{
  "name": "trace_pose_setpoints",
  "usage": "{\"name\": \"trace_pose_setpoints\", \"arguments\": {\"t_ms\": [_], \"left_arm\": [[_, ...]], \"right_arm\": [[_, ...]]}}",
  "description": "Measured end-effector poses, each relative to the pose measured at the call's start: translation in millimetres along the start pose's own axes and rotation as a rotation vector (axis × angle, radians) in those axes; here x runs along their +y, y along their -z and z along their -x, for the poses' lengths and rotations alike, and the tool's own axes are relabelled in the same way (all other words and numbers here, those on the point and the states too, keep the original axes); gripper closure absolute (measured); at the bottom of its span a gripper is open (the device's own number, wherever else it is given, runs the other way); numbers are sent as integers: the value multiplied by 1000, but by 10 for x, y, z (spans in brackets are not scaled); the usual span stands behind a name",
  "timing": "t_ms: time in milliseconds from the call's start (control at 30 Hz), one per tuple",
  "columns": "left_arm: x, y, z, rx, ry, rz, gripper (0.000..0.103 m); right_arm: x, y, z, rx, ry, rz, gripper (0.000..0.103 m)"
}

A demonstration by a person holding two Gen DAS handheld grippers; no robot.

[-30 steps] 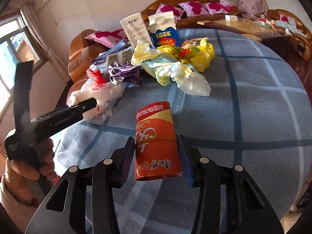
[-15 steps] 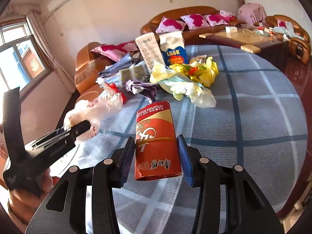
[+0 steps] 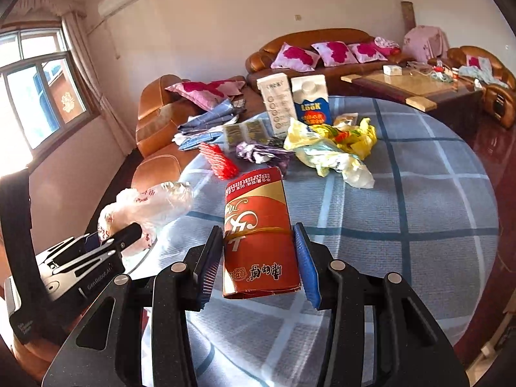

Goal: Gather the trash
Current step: 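Carry the tube and bag over the turquoise bin and open both tools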

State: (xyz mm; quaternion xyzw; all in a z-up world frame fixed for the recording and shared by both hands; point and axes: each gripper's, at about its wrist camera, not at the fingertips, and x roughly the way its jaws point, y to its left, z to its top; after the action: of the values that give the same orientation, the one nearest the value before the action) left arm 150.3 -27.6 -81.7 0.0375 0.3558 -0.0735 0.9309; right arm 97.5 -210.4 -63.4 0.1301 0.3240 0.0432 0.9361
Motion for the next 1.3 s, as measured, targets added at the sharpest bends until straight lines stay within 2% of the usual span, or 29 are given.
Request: {"name": "trace_pose_setpoints", "arguments": {"t_ms": [400, 1300], "left_arm": [[257, 106, 262, -36, -47, 37, 70], [893, 263, 511, -61, -108, 136, 70]], "right_arm": [[359, 42, 42, 0, -30, 55, 58], [1082, 99, -2, 3, -114, 178, 58]]}}
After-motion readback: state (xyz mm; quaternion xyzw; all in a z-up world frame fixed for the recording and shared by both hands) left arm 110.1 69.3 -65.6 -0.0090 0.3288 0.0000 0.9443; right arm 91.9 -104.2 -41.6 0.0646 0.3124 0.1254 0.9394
